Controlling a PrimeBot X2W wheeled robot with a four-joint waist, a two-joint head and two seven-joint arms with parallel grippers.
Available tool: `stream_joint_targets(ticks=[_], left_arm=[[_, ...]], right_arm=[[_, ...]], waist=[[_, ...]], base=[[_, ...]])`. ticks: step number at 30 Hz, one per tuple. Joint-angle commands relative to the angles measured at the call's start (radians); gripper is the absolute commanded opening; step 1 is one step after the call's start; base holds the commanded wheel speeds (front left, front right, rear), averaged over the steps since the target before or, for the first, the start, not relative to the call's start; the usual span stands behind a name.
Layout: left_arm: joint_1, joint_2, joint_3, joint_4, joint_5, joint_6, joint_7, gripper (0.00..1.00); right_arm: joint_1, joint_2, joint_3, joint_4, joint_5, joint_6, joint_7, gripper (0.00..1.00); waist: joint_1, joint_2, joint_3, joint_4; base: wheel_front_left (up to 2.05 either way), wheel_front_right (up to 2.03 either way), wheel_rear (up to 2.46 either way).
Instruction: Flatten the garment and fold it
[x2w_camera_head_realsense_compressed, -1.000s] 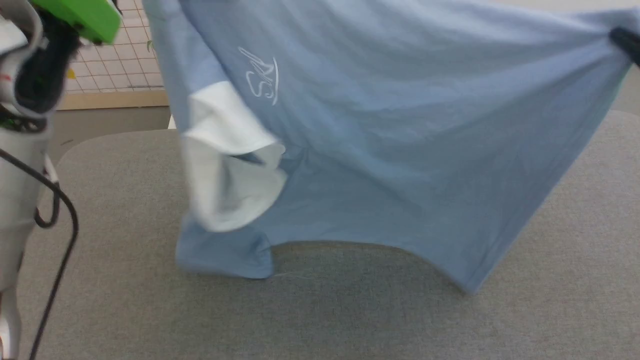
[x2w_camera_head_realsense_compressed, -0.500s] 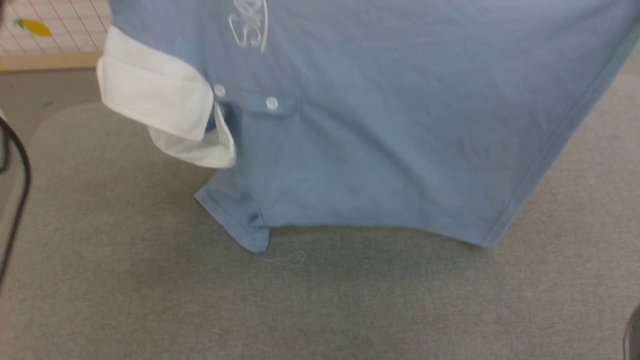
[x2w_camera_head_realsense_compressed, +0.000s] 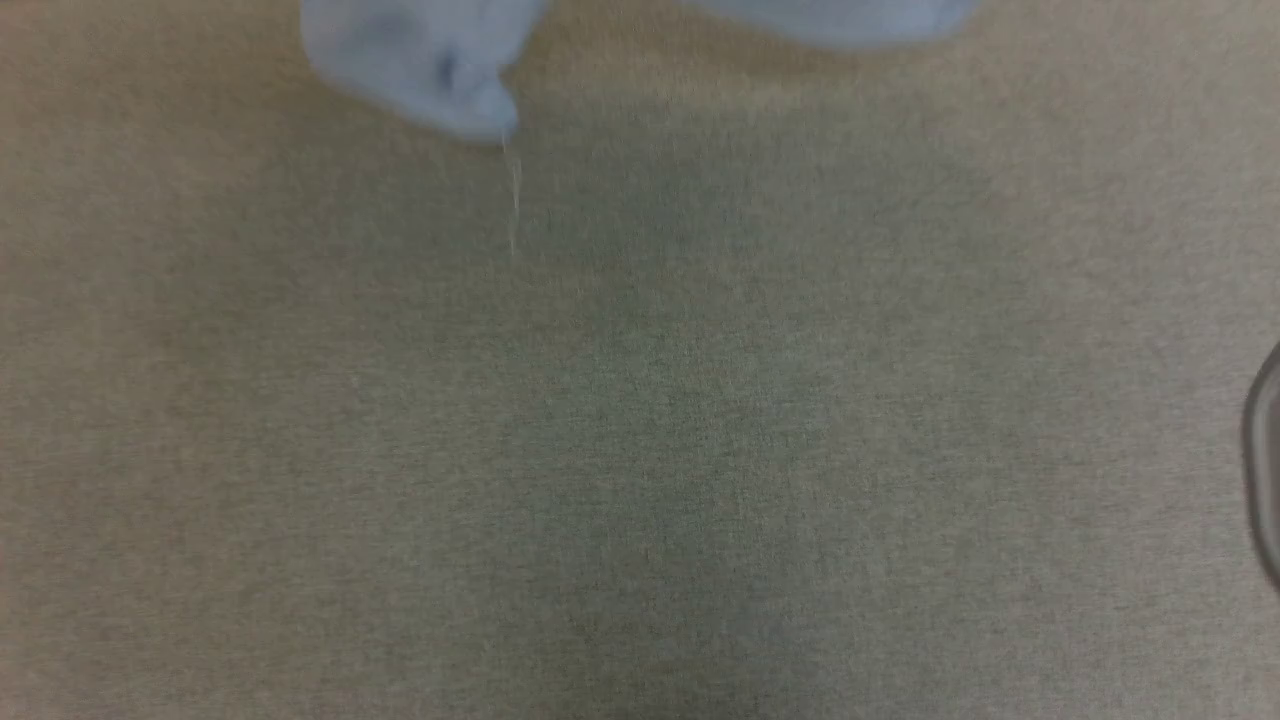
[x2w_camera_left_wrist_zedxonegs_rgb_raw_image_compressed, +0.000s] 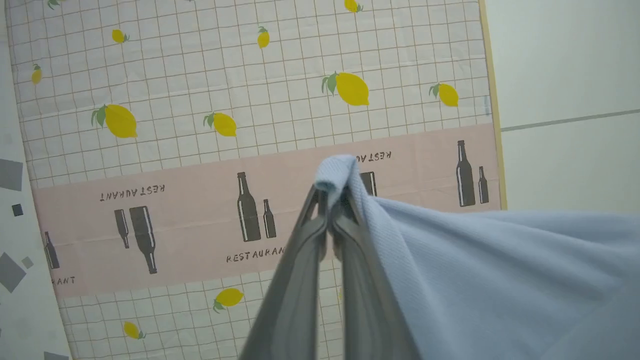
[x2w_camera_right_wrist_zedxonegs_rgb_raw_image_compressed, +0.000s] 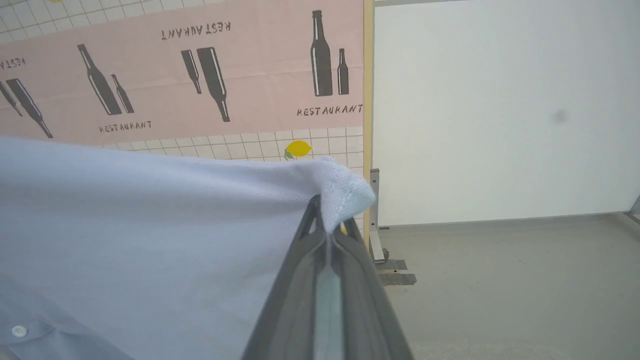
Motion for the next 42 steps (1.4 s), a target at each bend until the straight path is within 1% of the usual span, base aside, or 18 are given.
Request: stream_joint_targets(ticks=[1,6,10,14,18,20,22,27,32,35,36,39,42], left_arm=[[-0.047,0.001,0.007,0.019,0.025,0.004,-0.034,0.00],[-0.139,-0.013,0.027,0.082,0.052,0.018,-0.159,0.00],[-0.135,-0.028,0.039,0.153,0.036,0.007,-0.223,0.00],[-0.080,-0.045,0.036,0.225,0.013,-0.021,-0.277,0.00],[0.006,-0.069,0.030,0.286,-0.016,-0.046,-0.331,0.00],[0.058,-0.077,0.023,0.307,-0.028,-0.057,-0.353,0.00],[0.123,-0.094,0.013,0.322,-0.045,-0.067,-0.370,0.00],[0.330,-0.137,-0.021,0.310,-0.084,-0.079,-0.396,0.00],[0.614,-0.195,-0.058,0.255,-0.127,-0.081,-0.403,0.00],[0.776,-0.223,-0.075,0.225,-0.160,-0.082,-0.403,0.00],[0.854,-0.235,-0.074,0.211,-0.181,-0.082,-0.403,0.00],[1.015,-0.248,-0.079,0.184,-0.209,-0.077,-0.404,0.00],[1.165,-0.263,-0.087,0.142,-0.232,-0.067,-0.404,0.00]], right_arm=[[-0.040,-0.007,-0.015,0.029,-0.012,-0.002,-0.035,0.00],[-0.143,-0.006,-0.014,0.138,-0.025,-0.002,-0.147,0.00],[-0.169,-0.006,-0.005,0.220,-0.016,-0.002,-0.215,0.00],[-0.144,-0.006,0.019,0.287,0.002,-0.002,-0.257,0.00],[-0.066,-0.006,0.047,0.326,0.052,-0.002,-0.293,0.00],[-0.008,-0.006,0.071,0.332,0.068,-0.002,-0.310,0.00],[0.066,-0.006,0.092,0.338,0.108,-0.002,-0.327,0.00],[0.295,-0.006,0.149,0.314,0.196,-0.002,-0.364,0.00],[0.580,-0.012,0.206,0.250,0.277,-0.002,-0.383,0.00],[0.741,-0.011,0.218,0.201,0.334,-0.002,-0.392,0.00],[0.819,-0.019,0.233,0.175,0.346,-0.002,-0.399,0.00],[0.971,-0.024,0.242,0.128,0.388,-0.002,-0.414,0.00],[1.119,-0.039,0.254,0.078,0.405,-0.002,-0.436,0.00]], waist=[[-0.0001,0.0042,0.144,-0.019],[-0.0001,0.0042,0.191,-0.008],[-0.0001,0.0042,0.214,0.008],[-0.0001,0.0042,0.222,0.031],[-0.0001,0.0042,0.195,0.054],[-0.0001,0.0042,0.168,0.064],[-0.0001,0.0042,0.128,0.073],[-0.0001,0.0042,-0.005,0.098],[-0.0001,0.0042,-0.160,0.118],[-0.0001,0.0042,-0.225,0.126],[-0.0001,0.0042,-0.254,0.128],[-0.0001,0.0042,-0.299,0.131],[-0.0001,0.0042,-0.332,0.140]], base=[[0.00,0.00,0.00],[0.00,0.00,0.00],[0.00,0.00,0.00],[0.00,0.00,0.00],[0.00,0.00,0.00],[0.00,0.00,0.00],[0.00,0.00,0.00],[0.00,0.00,0.00],[0.00,0.00,0.00],[0.00,0.00,0.00],[0.00,0.00,0.00],[0.00,0.00,0.00],[0.00,0.00,0.00]])
